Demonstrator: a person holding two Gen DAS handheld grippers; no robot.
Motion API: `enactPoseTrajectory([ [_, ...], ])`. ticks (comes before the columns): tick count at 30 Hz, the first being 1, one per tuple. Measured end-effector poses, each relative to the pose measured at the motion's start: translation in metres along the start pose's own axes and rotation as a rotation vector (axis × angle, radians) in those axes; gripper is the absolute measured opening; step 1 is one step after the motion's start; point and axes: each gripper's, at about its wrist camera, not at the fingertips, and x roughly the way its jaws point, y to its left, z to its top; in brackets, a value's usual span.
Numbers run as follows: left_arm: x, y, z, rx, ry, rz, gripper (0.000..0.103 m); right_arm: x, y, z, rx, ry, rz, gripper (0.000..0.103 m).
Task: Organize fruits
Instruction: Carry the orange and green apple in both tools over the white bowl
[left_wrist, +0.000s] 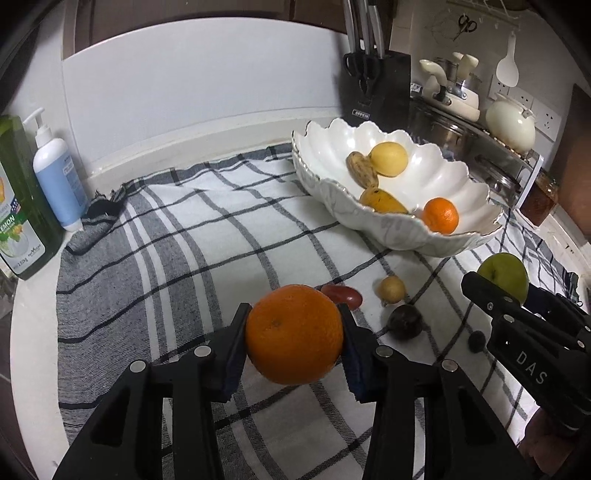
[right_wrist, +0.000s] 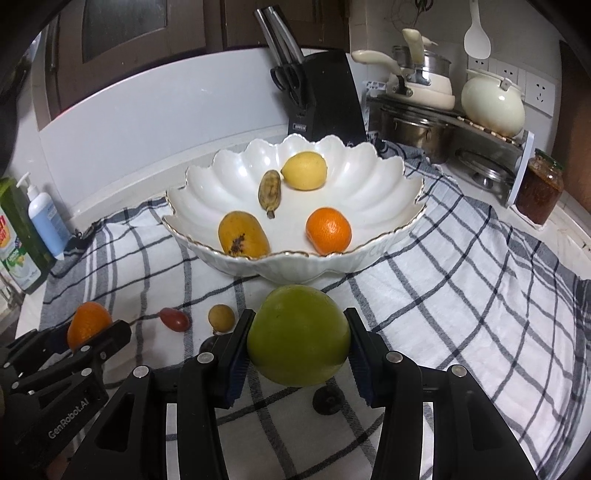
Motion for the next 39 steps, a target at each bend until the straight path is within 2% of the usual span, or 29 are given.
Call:
enactPoseTrajectory([
  [20, -0.024, -0.028, 0.037, 0.042, -0.076, -0.028, 0.044, -0.035, -0.022, 0.030, 0.029, -0.090, -0.017, 0.048],
  [39, -0.004, -0.052, 0.085, 0.068, -0.096, -0.041, 0.044, -0.021, -0.050, 0.070, 0.042, -0.114, -0.048, 0.048],
])
